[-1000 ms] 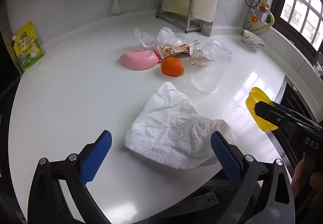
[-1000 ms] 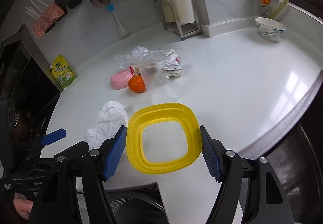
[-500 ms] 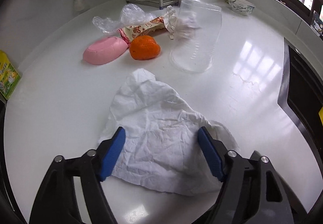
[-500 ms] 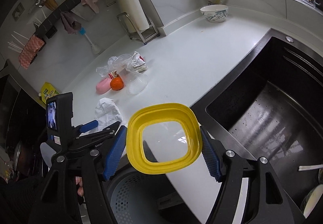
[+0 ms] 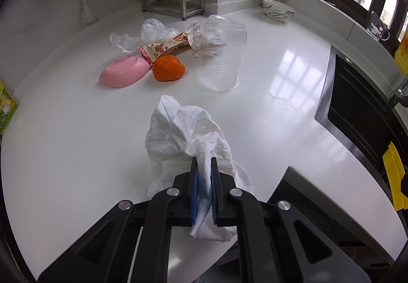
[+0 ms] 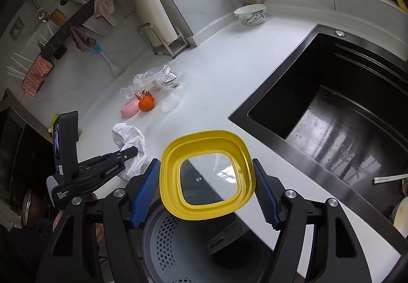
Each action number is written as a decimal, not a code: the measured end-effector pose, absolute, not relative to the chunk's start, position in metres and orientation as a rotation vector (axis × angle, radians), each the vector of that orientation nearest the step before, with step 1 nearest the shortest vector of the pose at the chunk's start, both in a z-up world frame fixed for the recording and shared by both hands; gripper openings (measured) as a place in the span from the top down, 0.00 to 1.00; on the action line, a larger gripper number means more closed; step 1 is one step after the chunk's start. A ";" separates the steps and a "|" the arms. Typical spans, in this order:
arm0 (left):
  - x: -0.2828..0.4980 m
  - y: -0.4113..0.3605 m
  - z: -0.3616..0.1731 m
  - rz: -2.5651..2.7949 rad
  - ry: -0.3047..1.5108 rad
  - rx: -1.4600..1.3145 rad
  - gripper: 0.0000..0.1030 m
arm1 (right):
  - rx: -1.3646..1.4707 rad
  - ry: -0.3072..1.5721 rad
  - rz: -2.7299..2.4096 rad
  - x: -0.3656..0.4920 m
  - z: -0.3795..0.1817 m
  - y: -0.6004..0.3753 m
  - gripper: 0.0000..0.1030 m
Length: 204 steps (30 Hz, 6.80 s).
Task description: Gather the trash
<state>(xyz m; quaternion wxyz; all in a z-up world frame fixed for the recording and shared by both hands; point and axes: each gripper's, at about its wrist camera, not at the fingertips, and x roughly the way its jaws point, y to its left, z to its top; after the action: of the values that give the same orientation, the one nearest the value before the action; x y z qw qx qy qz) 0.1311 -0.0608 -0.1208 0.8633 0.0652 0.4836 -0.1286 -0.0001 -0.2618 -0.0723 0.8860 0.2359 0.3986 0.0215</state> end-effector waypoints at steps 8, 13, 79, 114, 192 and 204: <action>0.087 -0.055 -0.087 -0.273 0.999 0.166 0.91 | 0.478 0.841 0.090 -0.025 -0.057 -0.240 0.34; 0.056 -0.054 -0.079 -0.292 1.017 0.169 0.91 | 0.475 0.859 0.126 -0.046 -0.057 -0.229 0.34; -0.009 -0.067 -0.209 -0.303 1.246 0.222 0.52 | 0.494 1.163 -0.029 -0.049 -0.226 -0.203 0.26; -0.014 -0.041 -0.114 -0.248 1.116 0.197 0.39 | 0.504 1.084 0.068 -0.081 -0.174 -0.200 0.24; 0.305 0.057 -0.129 -0.493 0.949 0.149 0.22 | 0.425 0.805 -0.267 0.240 -0.118 -0.142 0.18; 0.316 0.057 -0.143 -0.532 0.948 0.131 0.22 | 0.388 0.770 -0.301 0.260 -0.124 -0.144 0.18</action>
<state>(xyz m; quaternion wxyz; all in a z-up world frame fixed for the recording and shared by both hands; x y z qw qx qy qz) 0.3164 0.0567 -0.1425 0.8538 0.0622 0.4509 -0.2528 0.2599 -0.1438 -0.1239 0.8976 0.1875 0.3717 -0.1452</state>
